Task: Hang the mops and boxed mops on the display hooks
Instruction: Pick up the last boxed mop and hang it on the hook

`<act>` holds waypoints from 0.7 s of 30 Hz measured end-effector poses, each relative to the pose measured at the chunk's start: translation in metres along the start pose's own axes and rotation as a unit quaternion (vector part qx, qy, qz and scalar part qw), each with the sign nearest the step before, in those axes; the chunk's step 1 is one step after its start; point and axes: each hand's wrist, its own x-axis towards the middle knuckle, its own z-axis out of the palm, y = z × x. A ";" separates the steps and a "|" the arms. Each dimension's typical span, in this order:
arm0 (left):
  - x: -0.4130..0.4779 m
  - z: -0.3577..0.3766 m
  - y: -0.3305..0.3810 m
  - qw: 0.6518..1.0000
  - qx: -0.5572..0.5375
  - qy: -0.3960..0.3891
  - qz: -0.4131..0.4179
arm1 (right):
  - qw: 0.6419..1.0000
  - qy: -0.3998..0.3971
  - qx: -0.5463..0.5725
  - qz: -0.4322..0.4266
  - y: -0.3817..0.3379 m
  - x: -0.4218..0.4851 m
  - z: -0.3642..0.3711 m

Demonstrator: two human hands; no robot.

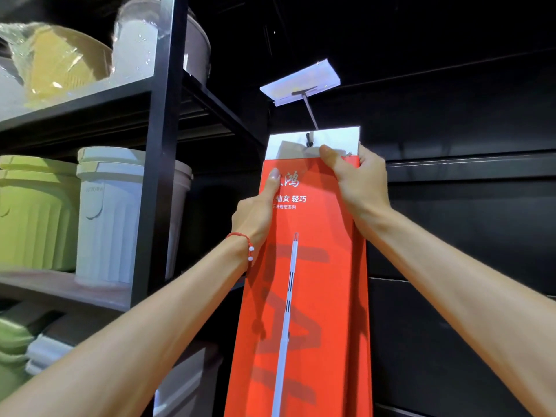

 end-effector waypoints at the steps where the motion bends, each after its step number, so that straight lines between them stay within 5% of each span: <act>1: -0.001 0.001 -0.002 1.000 0.000 0.004 0.000 | 1.000 0.003 -0.005 -0.007 0.003 -0.007 0.000; 5: -0.004 0.003 -0.010 0.999 -0.021 -0.023 -0.013 | 0.999 -0.016 -0.029 -0.013 0.029 -0.039 -0.004; 14: -0.051 -0.005 -0.045 0.992 -0.066 -0.106 0.008 | 0.991 -0.049 -0.039 0.115 0.081 -0.112 -0.024; 21: -0.093 -0.002 -0.083 0.997 -0.046 -0.048 0.037 | 0.981 -0.106 -0.070 0.144 0.088 -0.170 -0.045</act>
